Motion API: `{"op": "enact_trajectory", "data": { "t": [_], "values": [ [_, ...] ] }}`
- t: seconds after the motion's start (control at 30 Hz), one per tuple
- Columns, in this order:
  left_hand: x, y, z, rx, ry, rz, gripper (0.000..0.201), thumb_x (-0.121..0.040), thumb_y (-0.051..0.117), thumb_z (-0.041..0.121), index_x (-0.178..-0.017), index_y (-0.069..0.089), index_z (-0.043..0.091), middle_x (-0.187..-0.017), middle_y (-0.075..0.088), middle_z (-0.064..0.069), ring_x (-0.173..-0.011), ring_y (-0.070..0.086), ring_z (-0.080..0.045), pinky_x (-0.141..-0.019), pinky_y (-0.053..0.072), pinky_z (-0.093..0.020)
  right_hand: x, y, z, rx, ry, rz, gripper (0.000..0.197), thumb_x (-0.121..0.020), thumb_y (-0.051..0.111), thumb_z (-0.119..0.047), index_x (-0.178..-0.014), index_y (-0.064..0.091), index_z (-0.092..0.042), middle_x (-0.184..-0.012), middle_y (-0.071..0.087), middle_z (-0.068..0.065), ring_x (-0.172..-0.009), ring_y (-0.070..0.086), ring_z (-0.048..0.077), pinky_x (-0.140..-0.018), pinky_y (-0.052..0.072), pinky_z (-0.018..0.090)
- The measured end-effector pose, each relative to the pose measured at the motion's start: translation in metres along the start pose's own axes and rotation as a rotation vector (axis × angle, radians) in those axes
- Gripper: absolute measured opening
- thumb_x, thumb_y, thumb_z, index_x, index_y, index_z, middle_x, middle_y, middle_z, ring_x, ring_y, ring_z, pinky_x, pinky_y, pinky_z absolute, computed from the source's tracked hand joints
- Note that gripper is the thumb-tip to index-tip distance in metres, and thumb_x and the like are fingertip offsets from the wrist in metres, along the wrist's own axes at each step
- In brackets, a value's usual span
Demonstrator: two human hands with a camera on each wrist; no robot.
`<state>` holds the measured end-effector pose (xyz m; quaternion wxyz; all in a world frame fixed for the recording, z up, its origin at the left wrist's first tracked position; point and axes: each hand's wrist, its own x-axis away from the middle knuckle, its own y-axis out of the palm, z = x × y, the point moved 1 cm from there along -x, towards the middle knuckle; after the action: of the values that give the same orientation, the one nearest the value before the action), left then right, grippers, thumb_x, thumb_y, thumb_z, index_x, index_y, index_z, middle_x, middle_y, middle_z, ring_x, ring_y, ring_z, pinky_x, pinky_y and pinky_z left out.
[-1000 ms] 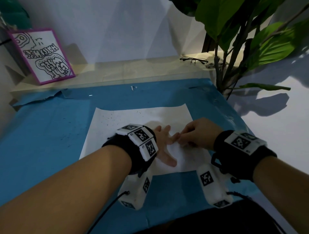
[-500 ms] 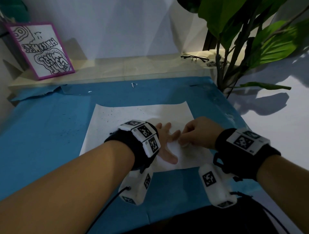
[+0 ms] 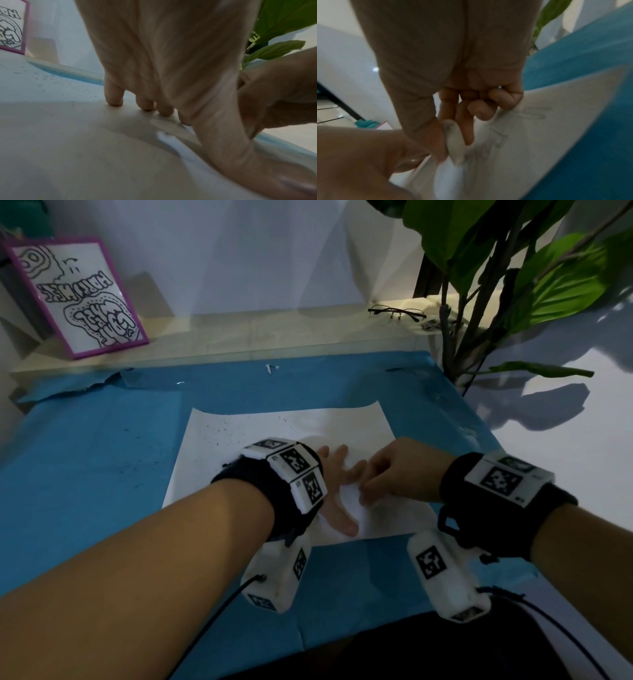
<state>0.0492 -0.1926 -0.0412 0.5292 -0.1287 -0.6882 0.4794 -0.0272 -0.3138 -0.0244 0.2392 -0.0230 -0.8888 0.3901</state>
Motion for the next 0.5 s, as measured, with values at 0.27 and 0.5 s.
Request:
{"op": "enact_trajectory", "data": {
  "t": [0.27, 0.5],
  "values": [
    [-0.0011, 0.0021, -0.0001, -0.007, -0.009, 0.002, 0.108, -0.079, 0.06, 0.065, -0.148, -0.017, 0.034, -0.157, -0.025, -0.004, -0.145, -0.016, -0.03, -0.115, -0.001, -0.051, 0.0037, 0.0027, 0.0024, 0.003, -0.043, -0.05, 0.01, -0.066, 0.08, -0.024, -0.06, 0.072, -0.021, -0.062, 0.068, -0.012, -0.07, 0.061, 0.005, -0.069, 0.051, 0.024],
    [-0.001, 0.0014, -0.0001, -0.002, -0.007, 0.003, 0.108, -0.079, 0.06, 0.064, -0.149, -0.016, 0.033, -0.157, -0.024, -0.005, -0.145, -0.015, -0.031, -0.115, -0.001, -0.05, 0.0061, 0.0002, -0.0003, 0.04, -0.037, -0.086, 0.013, -0.067, 0.079, -0.025, -0.057, 0.071, -0.025, -0.057, 0.064, -0.016, -0.07, 0.059, 0.006, -0.068, 0.05, 0.024]
  ]
}}
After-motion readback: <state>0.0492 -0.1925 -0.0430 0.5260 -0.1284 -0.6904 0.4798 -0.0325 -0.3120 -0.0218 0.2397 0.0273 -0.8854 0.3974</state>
